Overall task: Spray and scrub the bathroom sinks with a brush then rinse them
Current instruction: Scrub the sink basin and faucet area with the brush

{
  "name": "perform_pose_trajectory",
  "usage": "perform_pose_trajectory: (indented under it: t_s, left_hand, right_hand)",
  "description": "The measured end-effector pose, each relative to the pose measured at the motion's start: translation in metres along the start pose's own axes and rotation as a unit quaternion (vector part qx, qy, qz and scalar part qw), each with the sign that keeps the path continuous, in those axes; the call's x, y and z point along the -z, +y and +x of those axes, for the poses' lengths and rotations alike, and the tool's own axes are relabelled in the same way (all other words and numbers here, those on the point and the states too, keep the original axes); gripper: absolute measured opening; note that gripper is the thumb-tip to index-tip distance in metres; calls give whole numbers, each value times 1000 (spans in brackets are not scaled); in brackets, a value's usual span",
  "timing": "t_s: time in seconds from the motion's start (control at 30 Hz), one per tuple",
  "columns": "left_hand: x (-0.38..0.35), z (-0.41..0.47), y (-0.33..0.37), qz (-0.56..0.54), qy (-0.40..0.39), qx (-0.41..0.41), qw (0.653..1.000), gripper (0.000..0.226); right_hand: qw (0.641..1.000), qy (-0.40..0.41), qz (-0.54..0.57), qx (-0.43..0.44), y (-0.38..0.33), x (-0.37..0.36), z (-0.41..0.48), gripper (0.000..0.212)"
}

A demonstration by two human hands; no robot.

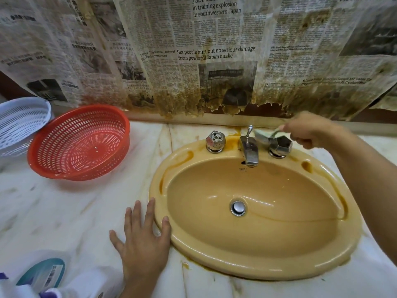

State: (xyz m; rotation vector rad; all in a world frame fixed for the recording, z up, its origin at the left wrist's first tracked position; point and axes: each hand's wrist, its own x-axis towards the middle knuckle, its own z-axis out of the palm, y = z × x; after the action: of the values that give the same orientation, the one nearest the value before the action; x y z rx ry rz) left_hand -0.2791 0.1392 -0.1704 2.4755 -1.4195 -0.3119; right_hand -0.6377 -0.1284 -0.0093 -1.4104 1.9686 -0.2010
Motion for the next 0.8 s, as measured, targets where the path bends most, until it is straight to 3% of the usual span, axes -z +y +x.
perform_pose_trajectory:
  t_s: [0.07,0.23,0.37,0.57,0.67,0.8]
  left_hand:
    - [0,0,0,-1,0,1,1000,72]
    - [-1,1,-2,7,8,-4,1000,71]
    - [-3,0,-2,11,9,-9,1000,71]
    - [-3,0,-3,7,14,-10,1000,69]
    - [-4,0,-3,11,12,-9,1000,69]
    - [-4,0,-2,11,10,-6,1000,70]
  right_hand:
    - [999,6,-28,28,-13,8,17,28]
    - [975,-109,-158,110,-35,-5,41,29]
    - [954,-131,-211,170,-48,-17,53,35]
    - [953,-183,-208,122,-27,23,60,35]
    - [956,-163,-184,160,-23,0,52,37]
    - [952,-57,-214,210,-15,-22,29,40]
